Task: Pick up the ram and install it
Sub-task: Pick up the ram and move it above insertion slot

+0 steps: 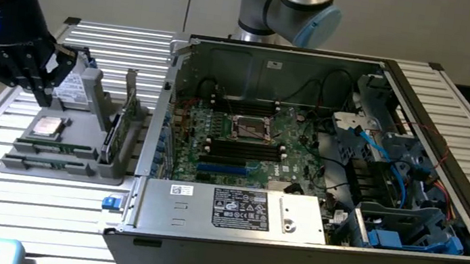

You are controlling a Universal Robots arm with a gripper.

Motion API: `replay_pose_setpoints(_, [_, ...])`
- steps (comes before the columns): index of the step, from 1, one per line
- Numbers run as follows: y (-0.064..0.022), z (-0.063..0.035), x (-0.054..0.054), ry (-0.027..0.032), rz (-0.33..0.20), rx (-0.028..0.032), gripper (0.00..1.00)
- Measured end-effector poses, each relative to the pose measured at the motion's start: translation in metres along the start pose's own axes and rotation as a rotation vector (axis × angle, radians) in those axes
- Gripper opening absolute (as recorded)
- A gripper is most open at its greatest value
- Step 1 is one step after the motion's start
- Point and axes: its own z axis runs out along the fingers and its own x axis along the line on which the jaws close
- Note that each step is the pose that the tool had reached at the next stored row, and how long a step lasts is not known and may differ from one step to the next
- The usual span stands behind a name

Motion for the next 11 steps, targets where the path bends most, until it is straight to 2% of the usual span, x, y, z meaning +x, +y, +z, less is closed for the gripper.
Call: replay_pose_setpoints(11, [0.0,0.0,0.0,0.0098,-0.199,0.0053,0.11])
